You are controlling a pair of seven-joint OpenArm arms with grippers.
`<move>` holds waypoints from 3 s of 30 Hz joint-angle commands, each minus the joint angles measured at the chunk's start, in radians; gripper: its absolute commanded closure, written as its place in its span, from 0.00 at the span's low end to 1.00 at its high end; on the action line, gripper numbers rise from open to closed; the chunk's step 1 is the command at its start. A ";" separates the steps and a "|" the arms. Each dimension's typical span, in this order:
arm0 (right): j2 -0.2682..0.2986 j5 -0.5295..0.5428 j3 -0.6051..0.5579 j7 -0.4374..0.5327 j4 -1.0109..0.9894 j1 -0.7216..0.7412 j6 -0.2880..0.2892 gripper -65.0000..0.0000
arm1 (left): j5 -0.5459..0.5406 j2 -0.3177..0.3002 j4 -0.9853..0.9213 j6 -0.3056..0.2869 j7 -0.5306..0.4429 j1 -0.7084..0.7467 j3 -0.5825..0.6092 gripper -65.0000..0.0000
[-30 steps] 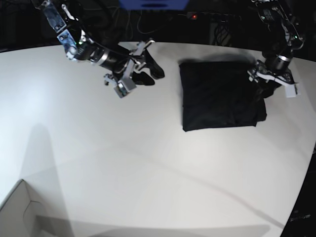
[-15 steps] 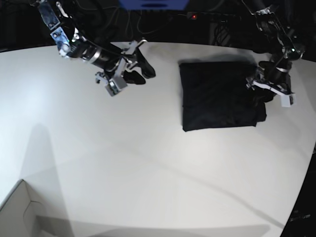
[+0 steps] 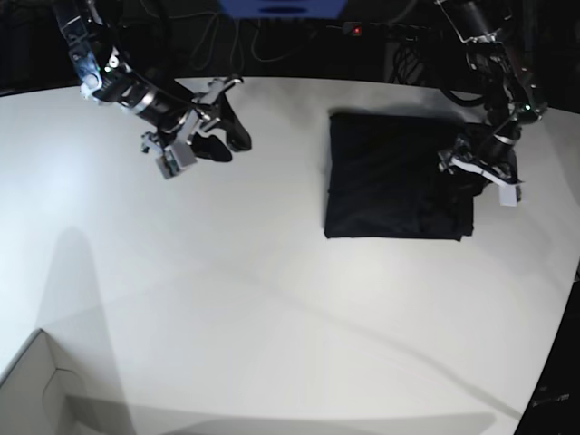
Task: Layout the t-shirt on the table in an organized manner, then fold the t-shirt properly
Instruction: 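Grasp the folded shirt bundle edge with the left gripper, then rotate and square the folded bundle with the left gripper, then release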
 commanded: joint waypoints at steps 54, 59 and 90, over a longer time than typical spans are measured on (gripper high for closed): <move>-0.330 0.011 1.033 0.027 0.028 -0.258 0.184 0.65 | 0.626 -0.020 -0.231 0.004 -0.107 -0.617 1.442 0.96; -0.331 0.011 1.033 0.027 0.029 -0.268 0.184 0.65 | 0.626 -0.020 -0.231 0.004 -0.113 -0.640 1.442 0.81; -0.325 0.008 1.024 0.027 0.023 -0.269 0.184 0.65 | 0.619 -0.020 0.174 0.006 -0.102 -0.438 0.729 0.50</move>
